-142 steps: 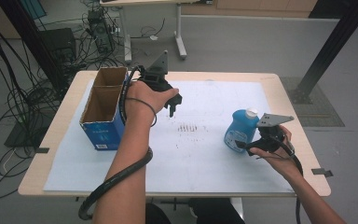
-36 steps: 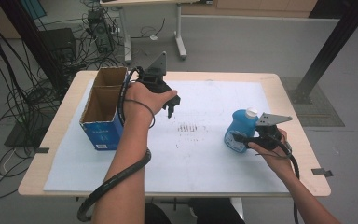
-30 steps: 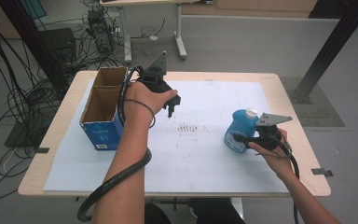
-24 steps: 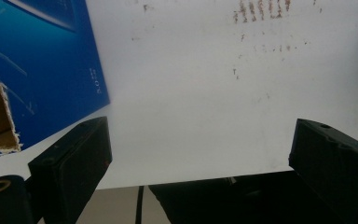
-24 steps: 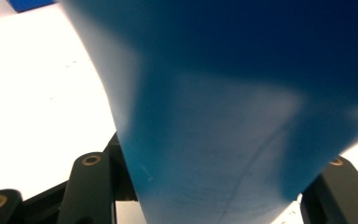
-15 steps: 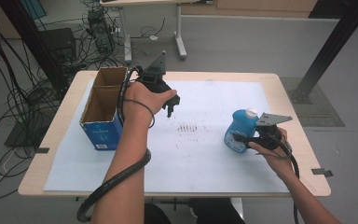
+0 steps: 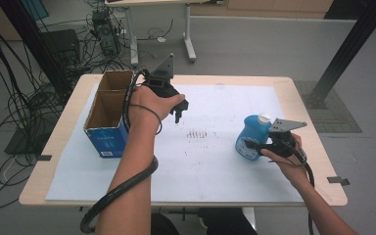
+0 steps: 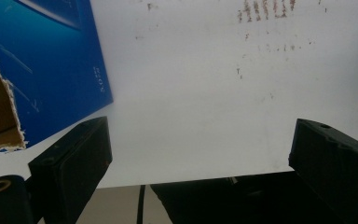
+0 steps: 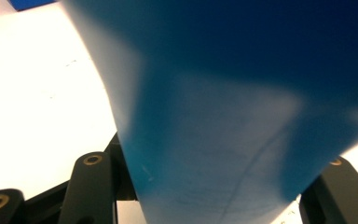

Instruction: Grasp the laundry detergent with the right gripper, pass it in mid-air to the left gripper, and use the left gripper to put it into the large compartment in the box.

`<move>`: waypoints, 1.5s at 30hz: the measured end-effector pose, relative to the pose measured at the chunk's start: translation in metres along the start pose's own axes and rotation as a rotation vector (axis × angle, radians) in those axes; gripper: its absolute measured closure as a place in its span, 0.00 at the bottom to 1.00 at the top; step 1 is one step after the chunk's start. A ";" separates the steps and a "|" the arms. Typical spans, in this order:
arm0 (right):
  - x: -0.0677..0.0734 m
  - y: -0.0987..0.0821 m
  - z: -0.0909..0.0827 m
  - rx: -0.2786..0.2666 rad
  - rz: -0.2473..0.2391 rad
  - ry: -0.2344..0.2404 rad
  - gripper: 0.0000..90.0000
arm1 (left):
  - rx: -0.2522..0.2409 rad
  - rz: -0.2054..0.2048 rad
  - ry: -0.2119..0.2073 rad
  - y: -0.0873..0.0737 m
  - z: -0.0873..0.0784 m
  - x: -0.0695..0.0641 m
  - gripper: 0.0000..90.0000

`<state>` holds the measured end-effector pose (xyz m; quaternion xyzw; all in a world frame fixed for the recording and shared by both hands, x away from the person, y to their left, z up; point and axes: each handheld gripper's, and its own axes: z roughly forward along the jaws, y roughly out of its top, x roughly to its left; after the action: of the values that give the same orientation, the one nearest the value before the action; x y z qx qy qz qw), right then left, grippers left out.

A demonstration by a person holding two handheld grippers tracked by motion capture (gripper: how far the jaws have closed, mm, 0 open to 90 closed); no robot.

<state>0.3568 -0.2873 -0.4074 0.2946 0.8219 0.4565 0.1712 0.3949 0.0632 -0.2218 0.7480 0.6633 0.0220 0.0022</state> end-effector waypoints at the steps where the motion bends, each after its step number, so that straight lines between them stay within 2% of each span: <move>1: 0.000 0.000 0.000 -0.001 0.000 0.000 0.47 | -0.001 -0.003 -0.001 0.000 0.000 0.000 0.07; 45: 0.001 0.000 0.000 -0.002 0.008 -0.007 0.50 | 0.003 0.001 0.006 0.000 0.000 0.000 0.07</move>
<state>0.3559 -0.2870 -0.4075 0.2992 0.8198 0.4568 0.1724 0.3947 0.0637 -0.2219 0.7483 0.6630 0.0232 -0.0007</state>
